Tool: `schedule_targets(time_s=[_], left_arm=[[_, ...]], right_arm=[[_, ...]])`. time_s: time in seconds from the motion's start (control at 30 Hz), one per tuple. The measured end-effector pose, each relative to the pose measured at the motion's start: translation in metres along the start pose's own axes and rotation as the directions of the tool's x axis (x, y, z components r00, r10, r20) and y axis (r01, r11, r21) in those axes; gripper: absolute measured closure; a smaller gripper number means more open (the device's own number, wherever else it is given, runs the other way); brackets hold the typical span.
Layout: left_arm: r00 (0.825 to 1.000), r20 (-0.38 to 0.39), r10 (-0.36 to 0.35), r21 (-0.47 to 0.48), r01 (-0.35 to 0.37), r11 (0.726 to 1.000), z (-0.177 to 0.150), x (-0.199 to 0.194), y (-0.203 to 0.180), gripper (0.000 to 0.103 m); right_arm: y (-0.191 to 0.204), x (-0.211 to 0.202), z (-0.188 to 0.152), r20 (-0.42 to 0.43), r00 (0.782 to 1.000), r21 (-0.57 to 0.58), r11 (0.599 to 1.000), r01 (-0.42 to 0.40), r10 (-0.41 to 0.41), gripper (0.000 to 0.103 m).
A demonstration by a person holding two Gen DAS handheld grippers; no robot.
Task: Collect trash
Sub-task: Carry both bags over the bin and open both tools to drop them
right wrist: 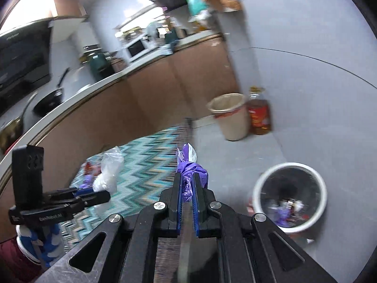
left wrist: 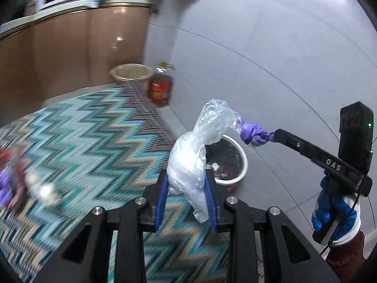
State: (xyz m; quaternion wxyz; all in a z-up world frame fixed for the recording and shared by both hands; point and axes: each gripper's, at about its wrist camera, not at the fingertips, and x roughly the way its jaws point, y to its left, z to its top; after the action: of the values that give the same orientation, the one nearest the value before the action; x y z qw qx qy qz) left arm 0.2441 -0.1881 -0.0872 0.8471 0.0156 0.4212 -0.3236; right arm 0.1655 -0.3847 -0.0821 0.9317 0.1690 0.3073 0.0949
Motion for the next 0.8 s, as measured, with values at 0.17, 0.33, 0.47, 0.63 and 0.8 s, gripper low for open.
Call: schedule_targets(time_s=[0.17,0.33,0.47,0.63,0.8], left_arm=[[0.995,-0.085,-0.045,0.076,0.051,0.996,0.029,0.072,-0.048,0.075],[0.987,-0.154,-0.052,0.117,0.071,0.991,0.052,0.142,-0.082,0.075],[0.981,-0.185,-0.051,0.135,0.077,0.988,0.067,0.184,-0.101,0.073],[0.977,-0.210,-0.048,0.123,0.076,0.990,0.078,0.228,-0.111,0.072],[0.976,-0.211,-0.052,0.059,0.066,0.996,0.084,0.268,-0.111,0.054]], right_arm=[[-0.068,0.006,0.003,-0.027,0.993,0.071,0.991,0.114,-0.112,0.096],[-0.118,0.029,0.009,-0.061,0.981,0.110,0.975,0.191,-0.186,0.095],[-0.146,0.047,0.014,-0.083,0.972,0.125,0.966,0.227,-0.218,0.094],[-0.170,0.064,0.015,-0.100,0.965,0.139,0.957,0.253,-0.240,0.093],[-0.198,0.078,0.014,-0.117,0.953,0.163,0.941,0.295,-0.278,0.075]])
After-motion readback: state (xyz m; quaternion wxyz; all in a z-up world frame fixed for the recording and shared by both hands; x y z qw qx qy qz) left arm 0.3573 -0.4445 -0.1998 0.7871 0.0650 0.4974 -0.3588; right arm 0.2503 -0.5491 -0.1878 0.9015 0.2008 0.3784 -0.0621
